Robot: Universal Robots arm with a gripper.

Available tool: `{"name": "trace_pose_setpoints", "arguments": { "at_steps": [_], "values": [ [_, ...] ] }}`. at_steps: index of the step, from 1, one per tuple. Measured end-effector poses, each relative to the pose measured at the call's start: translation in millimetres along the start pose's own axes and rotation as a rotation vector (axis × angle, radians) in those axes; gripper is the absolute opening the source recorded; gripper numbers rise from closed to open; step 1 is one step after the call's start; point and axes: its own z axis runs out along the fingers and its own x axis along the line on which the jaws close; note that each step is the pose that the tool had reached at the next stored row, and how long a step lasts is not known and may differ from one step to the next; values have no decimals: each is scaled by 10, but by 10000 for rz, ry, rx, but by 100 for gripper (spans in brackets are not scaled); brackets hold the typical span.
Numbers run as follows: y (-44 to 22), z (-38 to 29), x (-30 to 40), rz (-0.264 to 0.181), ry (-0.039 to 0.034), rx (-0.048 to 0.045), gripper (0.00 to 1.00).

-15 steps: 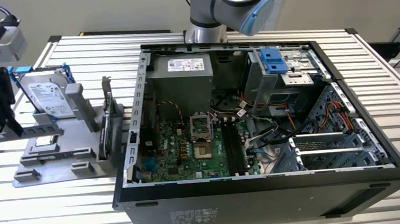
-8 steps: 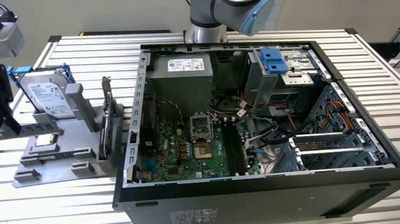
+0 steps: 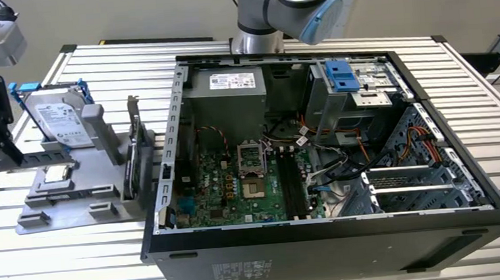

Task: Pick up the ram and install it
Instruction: 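Pick up the ram and move it above insertion slot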

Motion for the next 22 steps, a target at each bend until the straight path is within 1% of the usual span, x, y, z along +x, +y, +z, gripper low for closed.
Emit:
{"name": "trace_pose_setpoints", "arguments": {
  "at_steps": [4,16,22],
  "values": [
    [-1,-54,-1,1,0,0,0],
    [-1,-71,-1,1,-1,1,0],
    [-1,-120,-2,2,0,0,0]
  ]
}}
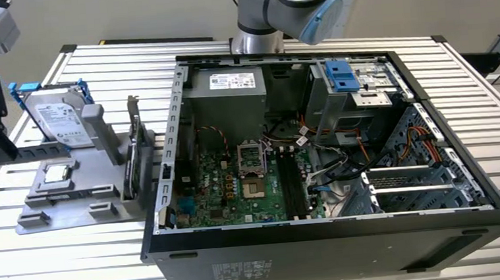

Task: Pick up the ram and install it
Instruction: 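Pick up the ram and move it above insertion slot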

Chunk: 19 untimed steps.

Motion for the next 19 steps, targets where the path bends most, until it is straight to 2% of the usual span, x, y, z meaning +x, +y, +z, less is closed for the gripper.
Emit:
{"name": "trace_pose_setpoints", "arguments": {
  "at_steps": [19],
  "values": [
    [-2,-175,-3,0,1,-1,0]
  ]
}}
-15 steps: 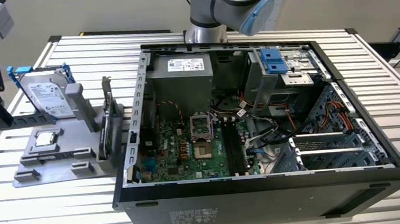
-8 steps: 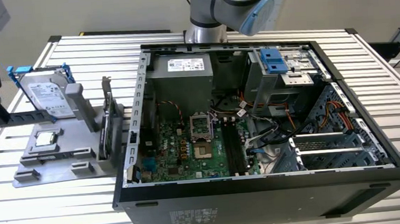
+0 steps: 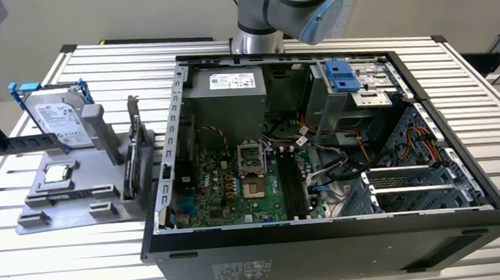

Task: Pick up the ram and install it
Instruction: 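Pick up the ram and move it above insertion slot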

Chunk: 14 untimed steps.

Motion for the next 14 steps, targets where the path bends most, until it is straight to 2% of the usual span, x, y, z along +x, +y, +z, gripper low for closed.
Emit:
{"name": "trace_pose_setpoints", "arguments": {
  "at_steps": [7,14],
  "values": [
    [12,-24,-2,-1,-2,2,0],
    [81,-32,-8,0,-1,1,0]
  ]
}}
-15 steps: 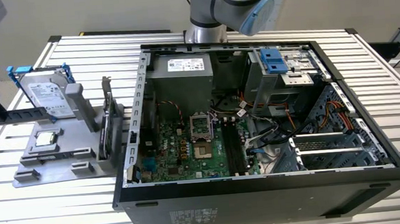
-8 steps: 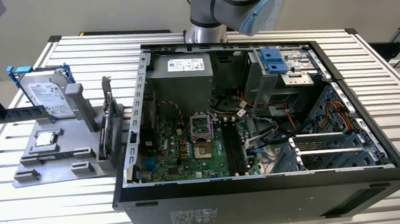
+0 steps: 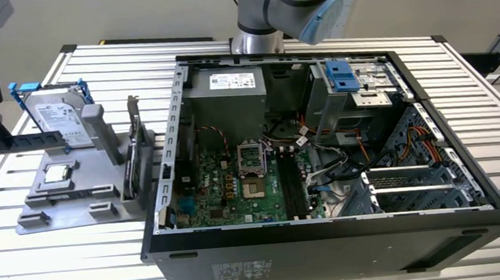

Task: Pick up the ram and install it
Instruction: 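Pick up the ram and move it above insertion slot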

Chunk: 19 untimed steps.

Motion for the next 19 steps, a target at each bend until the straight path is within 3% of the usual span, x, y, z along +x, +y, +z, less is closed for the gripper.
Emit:
{"name": "trace_pose_setpoints", "arguments": {
  "at_steps": [5,13,19],
  "values": [
    [60,-16,-5,0,0,0,0],
    [76,-92,-8,0,0,0,0],
    [124,-106,-12,0,0,0,0]
  ]
}}
